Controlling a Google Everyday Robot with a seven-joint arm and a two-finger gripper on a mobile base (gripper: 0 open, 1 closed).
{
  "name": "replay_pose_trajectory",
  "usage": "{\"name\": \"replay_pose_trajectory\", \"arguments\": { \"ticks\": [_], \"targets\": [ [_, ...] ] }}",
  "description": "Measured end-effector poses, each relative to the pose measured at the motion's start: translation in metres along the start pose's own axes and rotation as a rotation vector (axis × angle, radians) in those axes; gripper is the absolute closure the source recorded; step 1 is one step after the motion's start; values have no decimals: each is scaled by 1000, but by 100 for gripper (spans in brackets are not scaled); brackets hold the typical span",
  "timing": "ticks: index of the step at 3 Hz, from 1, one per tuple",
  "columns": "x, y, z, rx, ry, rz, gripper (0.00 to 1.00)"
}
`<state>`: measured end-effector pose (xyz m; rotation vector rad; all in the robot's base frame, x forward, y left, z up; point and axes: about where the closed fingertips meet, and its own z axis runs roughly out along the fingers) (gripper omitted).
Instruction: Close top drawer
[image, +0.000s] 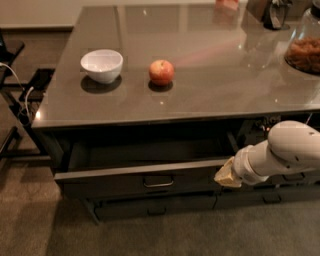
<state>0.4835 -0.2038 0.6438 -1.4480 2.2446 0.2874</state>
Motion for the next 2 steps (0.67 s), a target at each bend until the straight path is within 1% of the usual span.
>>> {"name": "replay_pose_trajectory", "arguments": {
  "ticks": [1,2],
  "targets": [
    [0,0,0,0,0,0,81],
    [0,0,0,0,0,0,58]
  ]
}}
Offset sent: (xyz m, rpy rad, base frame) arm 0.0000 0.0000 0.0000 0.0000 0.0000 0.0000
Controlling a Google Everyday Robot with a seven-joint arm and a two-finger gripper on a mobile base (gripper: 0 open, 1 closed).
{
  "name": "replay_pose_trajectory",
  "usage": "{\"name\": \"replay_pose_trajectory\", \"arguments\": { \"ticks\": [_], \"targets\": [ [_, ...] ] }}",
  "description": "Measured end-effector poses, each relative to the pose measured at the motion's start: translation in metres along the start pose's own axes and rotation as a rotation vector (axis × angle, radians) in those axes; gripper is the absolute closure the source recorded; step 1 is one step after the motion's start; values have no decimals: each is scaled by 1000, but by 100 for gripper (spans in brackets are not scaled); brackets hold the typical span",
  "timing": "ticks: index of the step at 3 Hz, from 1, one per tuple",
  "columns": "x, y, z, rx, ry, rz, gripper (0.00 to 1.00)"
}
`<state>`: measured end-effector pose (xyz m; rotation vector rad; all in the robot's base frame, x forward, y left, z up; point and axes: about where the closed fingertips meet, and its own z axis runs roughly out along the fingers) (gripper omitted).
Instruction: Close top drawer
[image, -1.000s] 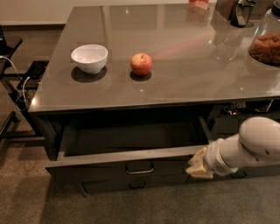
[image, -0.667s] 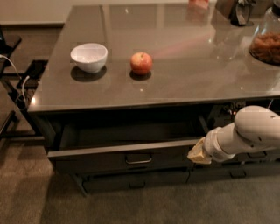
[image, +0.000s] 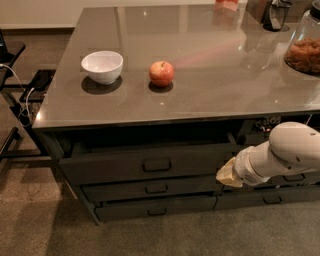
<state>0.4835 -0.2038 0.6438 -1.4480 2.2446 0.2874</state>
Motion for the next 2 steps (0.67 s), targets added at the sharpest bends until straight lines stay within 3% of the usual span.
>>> {"name": "replay_pose_trajectory", "arguments": {
  "ticks": [2],
  "targets": [
    [0,0,0,0,0,0,11]
  ]
}}
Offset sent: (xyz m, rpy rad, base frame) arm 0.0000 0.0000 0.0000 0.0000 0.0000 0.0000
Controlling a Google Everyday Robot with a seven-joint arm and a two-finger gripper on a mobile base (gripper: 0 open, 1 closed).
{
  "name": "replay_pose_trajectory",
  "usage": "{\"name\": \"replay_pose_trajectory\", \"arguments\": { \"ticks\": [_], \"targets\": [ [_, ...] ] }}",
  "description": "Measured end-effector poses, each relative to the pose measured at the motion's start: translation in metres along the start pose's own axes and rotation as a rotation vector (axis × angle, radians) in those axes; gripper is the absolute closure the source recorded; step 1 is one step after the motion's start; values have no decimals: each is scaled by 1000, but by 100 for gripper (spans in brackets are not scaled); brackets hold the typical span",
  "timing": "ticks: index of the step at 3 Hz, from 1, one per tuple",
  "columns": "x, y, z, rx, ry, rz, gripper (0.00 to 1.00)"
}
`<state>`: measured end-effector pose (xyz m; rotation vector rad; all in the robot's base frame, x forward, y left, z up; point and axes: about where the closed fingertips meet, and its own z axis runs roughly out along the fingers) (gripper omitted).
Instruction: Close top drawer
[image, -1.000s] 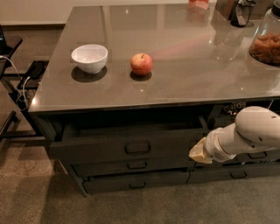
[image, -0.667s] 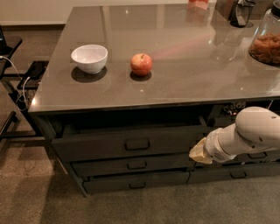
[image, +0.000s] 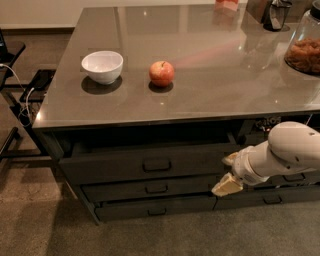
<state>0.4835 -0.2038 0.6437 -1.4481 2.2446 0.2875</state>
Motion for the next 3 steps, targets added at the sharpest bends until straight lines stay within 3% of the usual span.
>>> {"name": "replay_pose_trajectory", "arguments": {
  "ticks": [1,3],
  "targets": [
    [0,0,0,0,0,0,0],
    [-10,-2,6,-3,2,-25,0]
  ]
}}
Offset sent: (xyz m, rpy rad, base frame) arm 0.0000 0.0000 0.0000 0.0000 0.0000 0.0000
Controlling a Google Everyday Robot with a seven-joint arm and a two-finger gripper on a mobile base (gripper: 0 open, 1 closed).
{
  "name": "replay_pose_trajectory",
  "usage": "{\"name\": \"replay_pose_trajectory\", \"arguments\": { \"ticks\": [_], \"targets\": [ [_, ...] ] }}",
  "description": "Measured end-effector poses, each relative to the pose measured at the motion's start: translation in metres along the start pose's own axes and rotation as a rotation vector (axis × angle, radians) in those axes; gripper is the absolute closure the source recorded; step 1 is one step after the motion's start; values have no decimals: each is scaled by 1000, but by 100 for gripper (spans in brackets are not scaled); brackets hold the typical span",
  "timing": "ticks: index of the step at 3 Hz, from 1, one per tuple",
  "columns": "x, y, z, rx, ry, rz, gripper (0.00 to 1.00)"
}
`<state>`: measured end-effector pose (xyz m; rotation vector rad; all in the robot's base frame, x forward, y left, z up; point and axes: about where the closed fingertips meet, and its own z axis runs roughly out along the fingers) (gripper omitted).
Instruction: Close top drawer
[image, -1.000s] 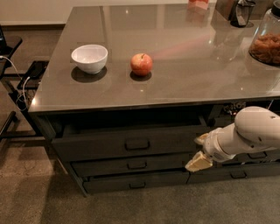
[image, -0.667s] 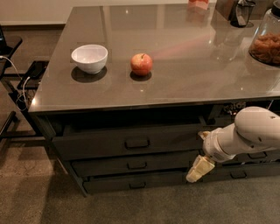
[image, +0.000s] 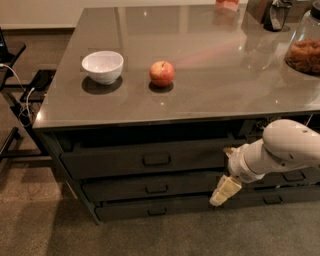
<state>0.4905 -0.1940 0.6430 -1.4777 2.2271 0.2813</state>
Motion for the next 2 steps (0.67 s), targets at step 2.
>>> {"name": "replay_pose_trajectory", "arguments": {
  "ticks": [2],
  "targets": [
    [-20,-9,9,6,1,-47,0]
  ]
}}
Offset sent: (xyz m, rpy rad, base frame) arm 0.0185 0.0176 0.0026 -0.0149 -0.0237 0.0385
